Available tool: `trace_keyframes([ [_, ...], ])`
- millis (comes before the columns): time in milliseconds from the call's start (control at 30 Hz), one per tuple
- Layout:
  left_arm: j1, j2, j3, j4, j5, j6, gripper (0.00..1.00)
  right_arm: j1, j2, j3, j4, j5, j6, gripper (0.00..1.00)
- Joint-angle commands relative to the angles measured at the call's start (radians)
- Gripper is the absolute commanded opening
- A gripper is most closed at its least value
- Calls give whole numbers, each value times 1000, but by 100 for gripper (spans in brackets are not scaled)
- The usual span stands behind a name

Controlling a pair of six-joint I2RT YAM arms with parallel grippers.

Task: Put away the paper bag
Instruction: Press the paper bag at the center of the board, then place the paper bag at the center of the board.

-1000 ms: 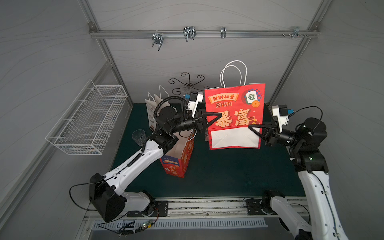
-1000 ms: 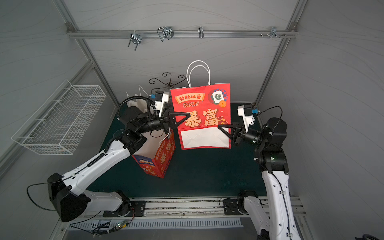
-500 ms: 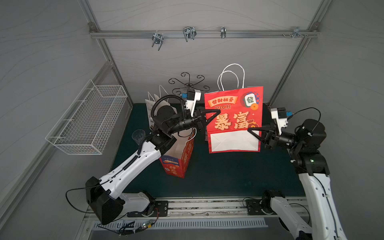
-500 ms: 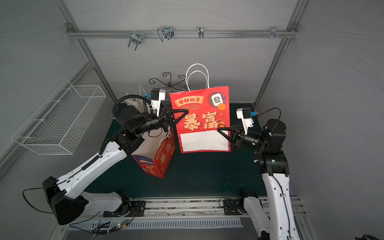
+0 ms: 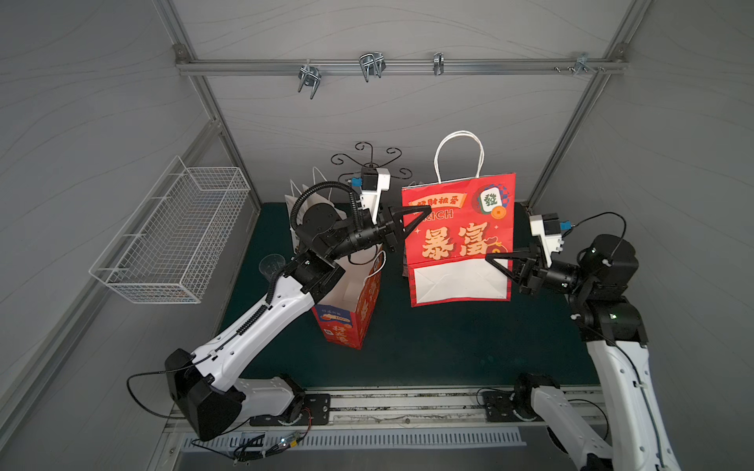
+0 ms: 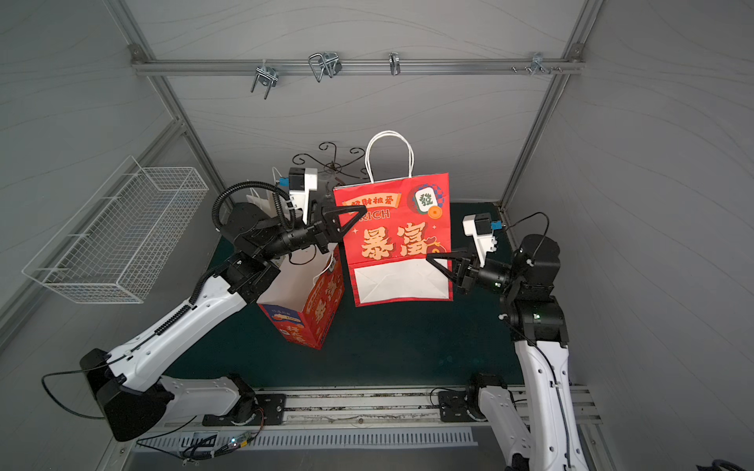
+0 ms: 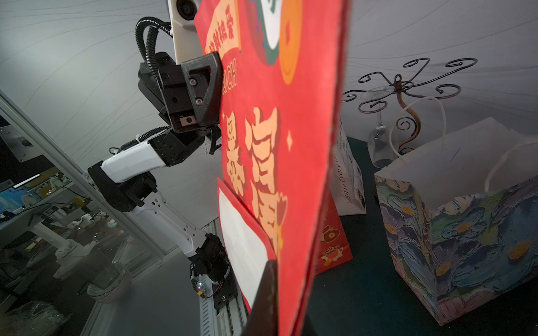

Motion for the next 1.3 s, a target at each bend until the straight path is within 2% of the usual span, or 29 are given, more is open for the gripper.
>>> trace_keyframes([
  [0,7,-20,72,97,-16,14,3,-1,-11,-8,-39,-16,-18,0],
  [33,8,-19,76,97,-17,17,15,-1,-11,-8,-39,-16,-20,0],
  [67,8,-19,79,97,-20,20,21,-1,-11,-9,-40,-16,-19,0],
  [133,7,-20,85,98,-21,25,22,-1,-11,-9,-44,-17,-21,0],
  [200,7,-21,91,98,-27,32,20,-1,-11,-10,-48,-16,-22,0],
  [300,8,-21,101,99,-24,41,0,-2,-12,-10,-51,-16,-22,0],
  [467,8,-18,101,101,-19,45,0,-2,-14,-8,-53,-15,-16,0],
  [500,8,-19,100,101,-22,47,3,-2,-16,-6,-58,-11,-16,0],
  [533,8,-19,97,101,-33,51,21,-5,-21,-5,-71,-4,-18,0],
  [667,8,-41,69,82,-126,90,81,-28,-56,22,-234,81,-104,0],
  [700,8,-51,56,75,-164,109,95,-34,-66,32,-290,106,-137,0],
  [733,8,-61,41,70,-207,128,99,-38,-77,41,-345,138,-164,0],
  [933,7,-110,-17,69,-405,229,100,-44,-101,103,-688,390,-285,0],
  [1033,9,-120,-31,69,-460,255,100,-44,-93,139,-822,549,-284,0],
  [1167,15,-119,-48,88,-467,249,100,-44,-56,176,-913,677,-281,0],
  [1267,22,-121,-55,95,-455,238,100,-43,-13,182,-921,694,-252,0],
])
